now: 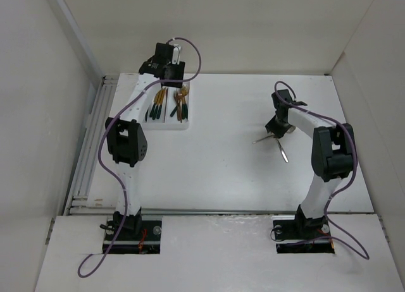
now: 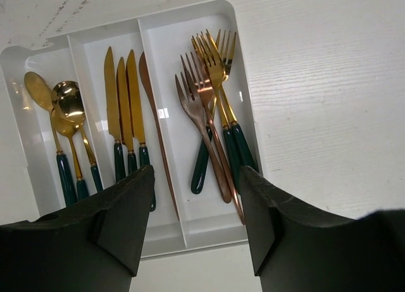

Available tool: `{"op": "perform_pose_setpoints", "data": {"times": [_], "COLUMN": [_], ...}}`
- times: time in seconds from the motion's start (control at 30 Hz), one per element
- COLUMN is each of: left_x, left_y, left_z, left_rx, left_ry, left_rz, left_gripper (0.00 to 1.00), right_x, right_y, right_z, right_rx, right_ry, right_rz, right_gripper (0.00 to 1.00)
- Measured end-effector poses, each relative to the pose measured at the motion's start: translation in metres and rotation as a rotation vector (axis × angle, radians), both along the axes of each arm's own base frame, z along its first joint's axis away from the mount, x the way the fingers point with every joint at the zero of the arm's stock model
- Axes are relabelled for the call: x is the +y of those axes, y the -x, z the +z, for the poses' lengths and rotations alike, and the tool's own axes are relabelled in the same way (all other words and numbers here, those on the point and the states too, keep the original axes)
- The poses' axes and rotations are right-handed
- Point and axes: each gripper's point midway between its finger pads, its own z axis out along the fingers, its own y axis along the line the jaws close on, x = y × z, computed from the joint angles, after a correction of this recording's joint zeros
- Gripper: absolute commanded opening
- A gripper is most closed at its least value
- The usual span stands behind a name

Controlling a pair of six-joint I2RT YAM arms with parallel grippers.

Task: Sort the eating utensils into containers

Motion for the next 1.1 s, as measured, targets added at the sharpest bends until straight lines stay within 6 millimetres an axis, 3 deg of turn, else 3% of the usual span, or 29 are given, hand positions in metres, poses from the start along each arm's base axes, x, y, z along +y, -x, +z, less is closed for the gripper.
{"op": "perform_pose_setpoints", "data": {"times": [0.27,0.5,0.6,0.63,0.67,1.1], "left_x": [0.005,0.005,0.005,0.005,0.005,0.022], "left_y": [-0.001,-0.001,-0.001,-0.001,-0.001,-0.005], "left_z": [0.0,0.0,0.0,0.0,0.0,0.0], "left_rx": [0.001,0.001,0.001,0.001,0.001,0.004], "left_ry": [-0.001,-0.001,-0.001,-0.001,-0.001,0.007], "left_rz": [0.009,0.01,0.01,0.01,0.01,0.036], "left_gripper": [0.53,0.53,0.53,0.53,0.53,0.53], "right_x": [0.003,0.005,0.005,0.005,0.005,0.01], "right_y": [0.013,0.015,0.01,0.009,0.008,0.015], "right_z": [-0.015,-0.019,-0.02,-0.019,-0.019,-0.019], "right_rx": [0.052,0.083,0.109,0.112,0.114,0.075], "right_ry": [-0.034,-0.048,-0.038,-0.036,-0.035,-0.039], "right_rz": [-0.051,-0.088,-0.084,-0.082,-0.084,-0.006], "right_gripper": [0.4,0.33,0.21,0.14,0.0,0.0]}}
